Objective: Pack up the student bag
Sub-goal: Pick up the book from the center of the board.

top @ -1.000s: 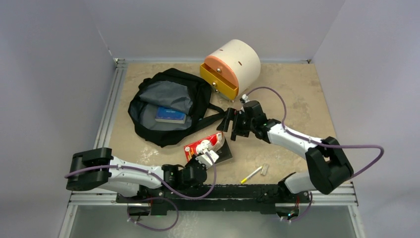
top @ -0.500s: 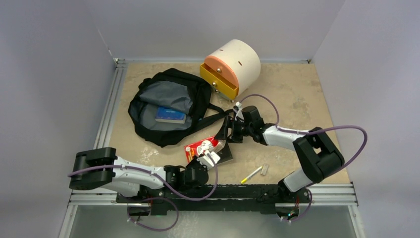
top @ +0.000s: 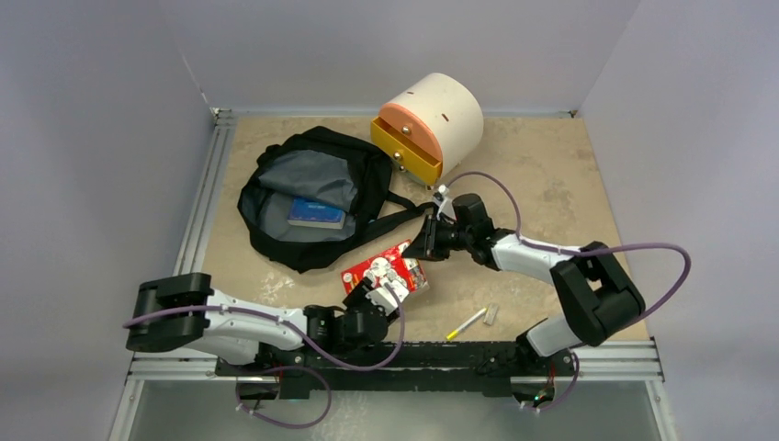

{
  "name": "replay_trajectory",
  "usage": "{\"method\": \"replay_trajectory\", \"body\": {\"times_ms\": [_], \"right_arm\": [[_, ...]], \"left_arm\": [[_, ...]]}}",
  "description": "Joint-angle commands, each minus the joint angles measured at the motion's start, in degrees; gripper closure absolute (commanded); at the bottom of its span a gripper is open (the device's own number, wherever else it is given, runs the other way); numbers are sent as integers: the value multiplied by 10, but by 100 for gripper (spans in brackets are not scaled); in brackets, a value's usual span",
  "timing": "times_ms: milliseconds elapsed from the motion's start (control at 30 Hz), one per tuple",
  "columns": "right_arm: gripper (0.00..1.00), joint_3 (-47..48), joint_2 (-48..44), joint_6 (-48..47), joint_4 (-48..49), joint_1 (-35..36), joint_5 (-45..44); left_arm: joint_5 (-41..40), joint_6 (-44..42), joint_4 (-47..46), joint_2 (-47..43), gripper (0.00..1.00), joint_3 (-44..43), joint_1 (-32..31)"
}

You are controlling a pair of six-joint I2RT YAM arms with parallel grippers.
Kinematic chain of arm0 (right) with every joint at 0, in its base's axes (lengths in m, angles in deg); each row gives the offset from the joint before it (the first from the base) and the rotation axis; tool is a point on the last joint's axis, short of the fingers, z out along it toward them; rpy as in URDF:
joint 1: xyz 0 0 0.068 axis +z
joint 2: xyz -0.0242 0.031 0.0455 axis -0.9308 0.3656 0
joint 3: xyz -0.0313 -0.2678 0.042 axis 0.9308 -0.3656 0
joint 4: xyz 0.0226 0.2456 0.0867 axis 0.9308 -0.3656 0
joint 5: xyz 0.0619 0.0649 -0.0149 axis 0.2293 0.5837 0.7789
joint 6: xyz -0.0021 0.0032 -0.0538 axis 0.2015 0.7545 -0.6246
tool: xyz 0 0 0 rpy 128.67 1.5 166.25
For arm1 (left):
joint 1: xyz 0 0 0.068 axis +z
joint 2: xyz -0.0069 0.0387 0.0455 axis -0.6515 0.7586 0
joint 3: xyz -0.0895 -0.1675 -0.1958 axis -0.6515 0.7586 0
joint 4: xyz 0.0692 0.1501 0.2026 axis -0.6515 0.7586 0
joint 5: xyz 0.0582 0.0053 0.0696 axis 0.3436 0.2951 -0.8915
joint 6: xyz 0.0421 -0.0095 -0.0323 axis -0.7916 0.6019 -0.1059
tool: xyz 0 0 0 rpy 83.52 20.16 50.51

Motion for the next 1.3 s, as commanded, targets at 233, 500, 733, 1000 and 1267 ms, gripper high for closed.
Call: {"method": "replay_trajectory", "body": {"times_ms": [233,500,733,1000,1267], "right_arm": [[100,30,-142,-177,-21,4,-113],[100,17,-322,-340,18,4,-30],[100,97,-363,-467,-83,4,39],[100,200,-340,-531,-215,4,126],[100,246,-337,-565,-298,4,184]], "left_arm": [[133,-49,86,-253,38,-50,-3],[136,-175,124,-314,42,-132,4],[292,-263,197,-298,43,-264,117],[490,-314,280,-226,42,-350,235],[587,-312,264,-207,41,-355,273]]}}
